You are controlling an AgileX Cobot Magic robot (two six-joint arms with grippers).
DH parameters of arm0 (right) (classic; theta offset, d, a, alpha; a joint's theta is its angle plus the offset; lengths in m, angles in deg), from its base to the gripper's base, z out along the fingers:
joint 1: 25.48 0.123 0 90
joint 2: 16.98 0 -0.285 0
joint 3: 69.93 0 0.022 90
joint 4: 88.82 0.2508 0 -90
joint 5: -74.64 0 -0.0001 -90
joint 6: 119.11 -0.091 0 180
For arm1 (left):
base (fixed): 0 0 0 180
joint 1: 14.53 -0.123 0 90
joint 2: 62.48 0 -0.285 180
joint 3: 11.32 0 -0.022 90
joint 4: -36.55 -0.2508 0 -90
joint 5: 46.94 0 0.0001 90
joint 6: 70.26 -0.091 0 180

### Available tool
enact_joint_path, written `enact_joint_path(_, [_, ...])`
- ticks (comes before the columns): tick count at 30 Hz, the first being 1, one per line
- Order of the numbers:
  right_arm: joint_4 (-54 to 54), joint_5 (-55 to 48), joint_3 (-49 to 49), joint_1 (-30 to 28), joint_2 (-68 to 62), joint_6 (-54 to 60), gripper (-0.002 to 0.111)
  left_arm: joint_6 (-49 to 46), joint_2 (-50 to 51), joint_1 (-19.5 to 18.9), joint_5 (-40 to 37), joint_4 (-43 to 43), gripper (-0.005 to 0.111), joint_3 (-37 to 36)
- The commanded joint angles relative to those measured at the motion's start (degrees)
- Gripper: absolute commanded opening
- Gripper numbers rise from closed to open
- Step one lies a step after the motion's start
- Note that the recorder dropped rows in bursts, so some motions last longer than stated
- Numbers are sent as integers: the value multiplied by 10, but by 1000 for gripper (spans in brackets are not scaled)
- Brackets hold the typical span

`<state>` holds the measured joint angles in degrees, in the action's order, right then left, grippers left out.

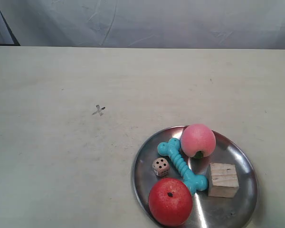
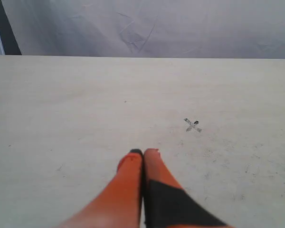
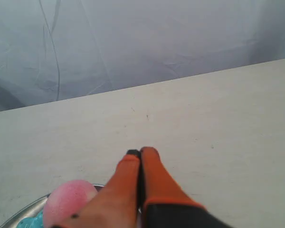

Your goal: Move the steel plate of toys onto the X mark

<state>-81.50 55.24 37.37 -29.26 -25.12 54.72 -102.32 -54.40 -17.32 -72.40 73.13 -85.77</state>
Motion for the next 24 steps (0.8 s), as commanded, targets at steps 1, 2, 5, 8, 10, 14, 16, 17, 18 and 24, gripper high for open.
enact_joint_path(1, [-3, 3, -2, -2, 3, 1, 0, 0, -3, -3, 2, 2, 0, -3])
enact_joint_path(2, [-3, 3, -2, -2, 3, 1, 0, 0, -3, -3, 2, 2, 0, -3])
enact_joint_path(5, [-3, 3, -2, -2, 3, 1, 0, 0, -3, -3, 12, 9, 0, -3])
enact_joint_path(8, [-3, 3, -2, -2, 3, 1, 0, 0, -3, -3, 25, 68, 0, -3])
enact_joint_path(10, [-3, 3, -2, -2, 3, 1, 0, 0, -3, -3, 50, 135, 0, -3])
enact_joint_path(14, [123, 34, -2, -2, 3, -28, 0, 0, -3, -3, 128, 318, 0, -3])
enact_joint_path(16, [290, 56, -2, -2, 3, -53, 0, 0, -3, -3, 174, 417, 0, -3])
enact_joint_path(17, [365, 63, -2, -2, 3, -59, 0, 0, -3, -3, 201, 470, 0, -3])
enact_joint_path(18, [429, 70, -2, -2, 3, -59, 0, 0, -3, -3, 221, 508, 0, -3])
enact_joint_path(24, [399, 111, -2, -2, 3, -58, 0, 0, -3, -3, 308, 564, 0, -3])
